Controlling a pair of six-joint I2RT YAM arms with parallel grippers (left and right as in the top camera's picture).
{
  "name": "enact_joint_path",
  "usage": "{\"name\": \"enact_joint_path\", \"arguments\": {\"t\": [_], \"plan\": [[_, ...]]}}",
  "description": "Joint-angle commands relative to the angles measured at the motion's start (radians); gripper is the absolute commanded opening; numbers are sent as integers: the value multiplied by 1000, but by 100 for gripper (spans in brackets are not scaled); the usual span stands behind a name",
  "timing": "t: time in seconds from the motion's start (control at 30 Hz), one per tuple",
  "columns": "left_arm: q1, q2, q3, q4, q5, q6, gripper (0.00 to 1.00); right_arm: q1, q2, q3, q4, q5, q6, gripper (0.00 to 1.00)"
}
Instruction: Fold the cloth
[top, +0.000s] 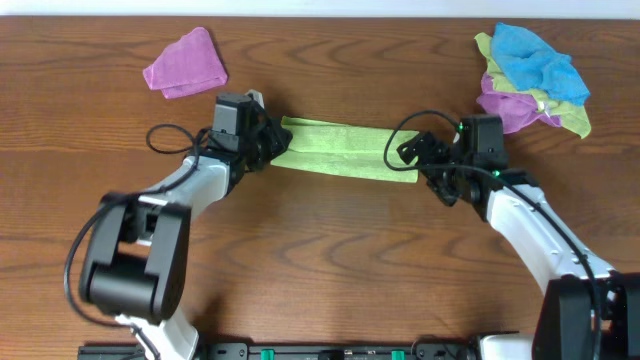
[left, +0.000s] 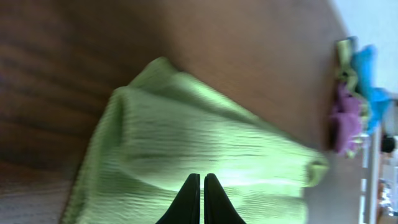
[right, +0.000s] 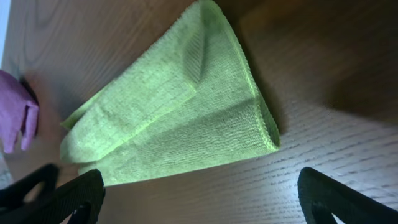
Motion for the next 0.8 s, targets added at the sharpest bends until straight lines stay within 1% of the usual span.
{"name": "enact_joint_path", "arguments": {"t": [0.0,0.2,0.43,0.6,0.77], "plan": [[0,41,14,17,-18,-4,6,-5,-3,-64,51,-11,70,99],[-1,76,14,29,-29,-5,6,-4,-3,-170,187,-16,147,99],[-13,139,14,48,-29,-24,6,-2,10,-213,248,-14,201,99],[-34,146,14,55,-51,-34,6,6,76,-216,330,-15,235,98],[-39,146,14,33,-51,-34,6,37,158,-216,423,-5,275,94]]}}
